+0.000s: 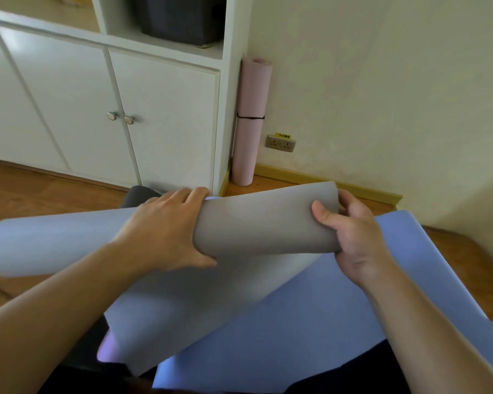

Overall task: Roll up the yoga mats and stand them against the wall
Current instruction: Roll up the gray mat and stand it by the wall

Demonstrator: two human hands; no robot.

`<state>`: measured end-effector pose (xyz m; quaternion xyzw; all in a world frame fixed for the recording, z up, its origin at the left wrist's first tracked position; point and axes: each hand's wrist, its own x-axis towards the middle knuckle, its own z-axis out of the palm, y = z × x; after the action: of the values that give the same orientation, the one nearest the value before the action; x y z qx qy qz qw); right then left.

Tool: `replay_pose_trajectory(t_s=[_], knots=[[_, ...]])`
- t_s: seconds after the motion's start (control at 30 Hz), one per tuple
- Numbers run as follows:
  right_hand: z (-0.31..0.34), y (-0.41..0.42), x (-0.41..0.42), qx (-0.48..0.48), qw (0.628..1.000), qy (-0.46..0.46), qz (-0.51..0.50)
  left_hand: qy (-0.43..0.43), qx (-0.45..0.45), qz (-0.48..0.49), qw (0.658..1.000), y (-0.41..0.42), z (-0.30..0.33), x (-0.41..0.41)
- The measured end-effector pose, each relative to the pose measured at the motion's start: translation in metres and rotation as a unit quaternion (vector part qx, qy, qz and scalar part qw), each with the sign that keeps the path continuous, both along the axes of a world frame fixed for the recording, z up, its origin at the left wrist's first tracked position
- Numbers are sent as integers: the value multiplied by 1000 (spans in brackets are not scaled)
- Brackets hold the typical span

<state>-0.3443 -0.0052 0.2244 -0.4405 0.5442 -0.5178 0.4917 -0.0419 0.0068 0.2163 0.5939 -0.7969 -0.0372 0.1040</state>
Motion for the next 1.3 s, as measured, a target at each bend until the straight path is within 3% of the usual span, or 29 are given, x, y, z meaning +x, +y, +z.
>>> replay_pose_trajectory(t_s=[0.33,0.43,0.5,0.57,0.63,0.7,0.77,0.83,0.97,1.03,1.13,1.3], knots=[[5,11,-5,91,993,-58,-43,-55,-87,7,995,5,-15,-13],[5,14,-7,91,995,9,-39,-81,-67,16,994,7,-11,-17],[7,18,-8,71,986,145,-44,-93,-59,15,994,9,-8,-21],[13,24,-8,-11,917,393,-66,-106,-48,8,993,11,-6,-26],[20,33,7,-175,808,562,-7,-106,-30,-11,994,13,-5,-35],[21,37,32,-238,714,648,121,-93,-24,-33,995,14,-5,-45],[7,36,53,-239,623,716,206,-85,-29,-51,995,17,-6,-54],[-7,33,65,-221,585,744,234,-74,-27,-59,995,20,-10,-62],[-17,22,54,-197,578,749,256,-34,38,-68,996,20,-16,-51],[-14,13,41,-172,590,745,260,-61,64,-67,994,15,-16,-29],[-9,4,27,-136,627,727,246,-87,61,-43,993,11,-19,-5],[-20,5,28,-147,620,725,261,-94,67,-27,993,15,-33,-10]])
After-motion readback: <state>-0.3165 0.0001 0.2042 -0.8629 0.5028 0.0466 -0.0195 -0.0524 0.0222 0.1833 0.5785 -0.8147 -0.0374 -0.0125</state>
